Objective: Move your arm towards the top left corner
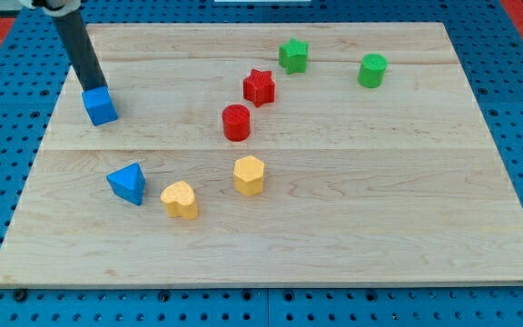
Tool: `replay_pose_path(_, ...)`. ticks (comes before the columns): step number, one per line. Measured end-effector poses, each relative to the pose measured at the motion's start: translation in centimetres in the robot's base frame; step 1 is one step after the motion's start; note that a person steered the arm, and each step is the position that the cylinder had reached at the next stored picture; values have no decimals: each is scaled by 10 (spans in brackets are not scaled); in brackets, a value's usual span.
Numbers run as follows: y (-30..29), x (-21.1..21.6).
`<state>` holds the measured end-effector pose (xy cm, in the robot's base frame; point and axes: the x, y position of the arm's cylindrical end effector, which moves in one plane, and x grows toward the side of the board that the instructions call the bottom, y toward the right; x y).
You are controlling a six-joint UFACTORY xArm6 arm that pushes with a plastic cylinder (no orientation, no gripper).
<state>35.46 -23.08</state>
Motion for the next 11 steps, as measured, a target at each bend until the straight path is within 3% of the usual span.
replay_pose_path(2, 11, 62)
replay_pose_path(3, 18, 54)
replay_pose_path(5, 42, -61)
replay_pose_path(6, 40, -83)
replay_pose_path(11, 40, -99)
